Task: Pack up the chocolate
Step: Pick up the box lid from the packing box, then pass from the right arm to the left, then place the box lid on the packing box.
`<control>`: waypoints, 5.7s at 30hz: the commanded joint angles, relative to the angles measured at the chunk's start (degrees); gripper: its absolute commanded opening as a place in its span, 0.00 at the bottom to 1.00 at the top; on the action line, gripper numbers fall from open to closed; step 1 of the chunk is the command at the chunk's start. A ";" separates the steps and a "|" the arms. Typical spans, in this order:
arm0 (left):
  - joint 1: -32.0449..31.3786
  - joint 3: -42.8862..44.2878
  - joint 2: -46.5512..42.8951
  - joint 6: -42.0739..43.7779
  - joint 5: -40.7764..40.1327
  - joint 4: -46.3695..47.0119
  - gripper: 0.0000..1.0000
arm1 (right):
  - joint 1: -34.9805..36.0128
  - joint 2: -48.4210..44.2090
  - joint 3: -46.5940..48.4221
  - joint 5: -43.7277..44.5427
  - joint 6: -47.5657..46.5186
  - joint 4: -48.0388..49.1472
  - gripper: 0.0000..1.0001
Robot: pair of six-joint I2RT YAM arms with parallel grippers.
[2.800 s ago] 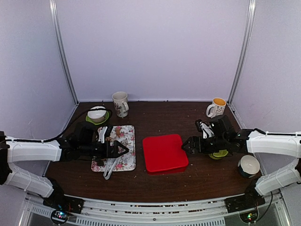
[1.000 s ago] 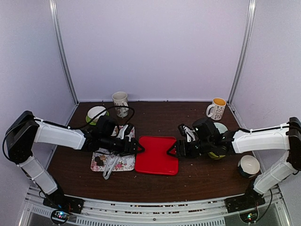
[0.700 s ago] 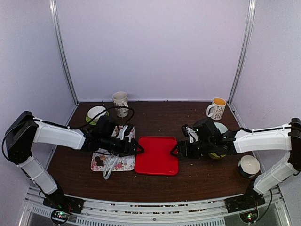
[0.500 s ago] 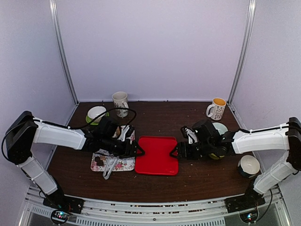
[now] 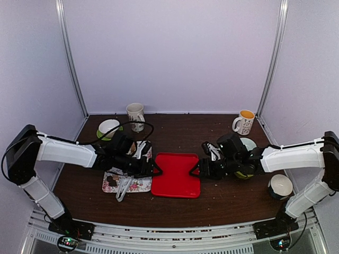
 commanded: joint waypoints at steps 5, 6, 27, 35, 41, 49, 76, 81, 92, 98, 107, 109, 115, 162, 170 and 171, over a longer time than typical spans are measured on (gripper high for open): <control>-0.67 3.09 -4.05 0.64 0.21 0.70 0.63 | 0.03 -3.12 0.90 -1.99 0.33 3.55 0.64; -0.67 3.03 -4.02 0.69 0.05 0.59 0.63 | 0.07 -3.01 1.17 -1.06 0.09 2.25 0.65; -4.27 0.96 -5.64 -1.63 -2.71 -14.47 0.70 | 1.50 -5.94 -5.94 -4.86 0.80 -6.18 0.73; -4.45 -3.70 -6.25 -5.65 1.42 -6.71 0.62 | 3.90 -3.77 -7.53 -8.72 4.21 0.00 0.71; -4.49 -4.53 -3.98 -8.03 3.65 -0.87 0.61 | 4.03 -1.83 -9.54 -12.27 7.67 6.63 0.71; -4.62 -4.16 -1.56 -7.79 3.85 1.52 0.58 | 4.07 -1.77 -12.63 -14.76 11.92 17.93 0.63; -4.62 0.65 -6.26 -3.97 -2.52 -9.66 0.40 | 3.97 -7.55 -11.04 -12.02 12.59 25.61 0.20; -4.62 2.44 -6.99 -4.05 -4.94 -11.16 0.39 | 3.87 -9.15 -11.79 -12.74 13.65 29.51 0.19; -4.58 1.29 -8.86 -5.67 -2.10 -1.39 0.41 | 2.05 -8.24 -11.05 -10.34 10.86 26.00 0.23; -4.24 0.55 -10.62 -6.52 -0.28 2.42 0.39 | 1.01 -4.90 -12.44 -9.80 12.19 32.84 0.25; -2.78 1.56 -11.62 -7.12 5.89 7.32 0.14 | -2.27 -0.85 -10.78 -11.32 11.74 35.15 0.27; -2.79 2.33 -11.88 -6.74 6.84 7.49 0.14 | -2.95 -0.46 -10.21 -11.40 11.33 35.03 0.27; -2.77 4.24 -14.68 -4.61 7.51 6.60 0.14 | -5.91 -0.74 -7.57 -12.49 9.51 33.90 0.34; -30.20 49.01 21.26 38.96 -52.94 -52.21 0.22 | -12.11 -8.55 4.75 5.12 -11.78 -6.94 0.63; -28.90 50.31 22.71 38.13 -36.73 -53.67 0.33 | -11.78 -7.19 5.86 3.83 -15.25 -10.42 0.65; -28.55 50.31 22.68 38.11 -35.41 -53.92 0.35 | -11.55 -6.86 6.35 4.30 -16.08 -11.53 0.65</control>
